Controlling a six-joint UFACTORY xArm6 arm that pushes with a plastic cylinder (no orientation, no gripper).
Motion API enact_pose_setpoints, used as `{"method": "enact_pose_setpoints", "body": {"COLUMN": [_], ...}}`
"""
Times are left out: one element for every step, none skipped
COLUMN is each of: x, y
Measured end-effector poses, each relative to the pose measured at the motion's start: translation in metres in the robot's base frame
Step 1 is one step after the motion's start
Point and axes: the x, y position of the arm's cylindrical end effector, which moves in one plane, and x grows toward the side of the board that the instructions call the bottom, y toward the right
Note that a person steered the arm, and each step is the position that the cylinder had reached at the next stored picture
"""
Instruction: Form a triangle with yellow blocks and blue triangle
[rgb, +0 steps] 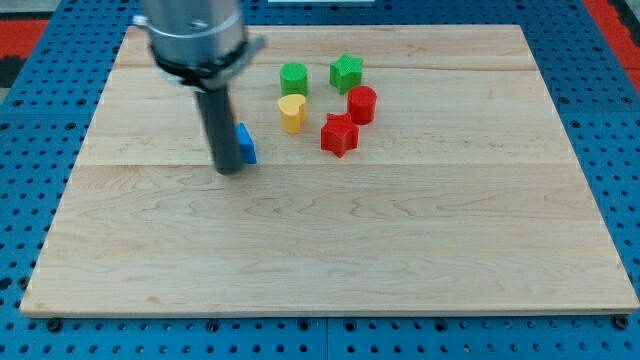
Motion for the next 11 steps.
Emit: {"method": "enact_pose_setpoints", "body": {"x": [-0.049, -0.026, -0.007, -0.008, -0.065, -0.112, -0.092, -0.087, -0.112, -0.156, -0.160], "y": [-0.051, 0.004, 0.034, 0.021, -0.057, -0.072, -0.015, -0.020, -0.065, -0.098, -0.051]}}
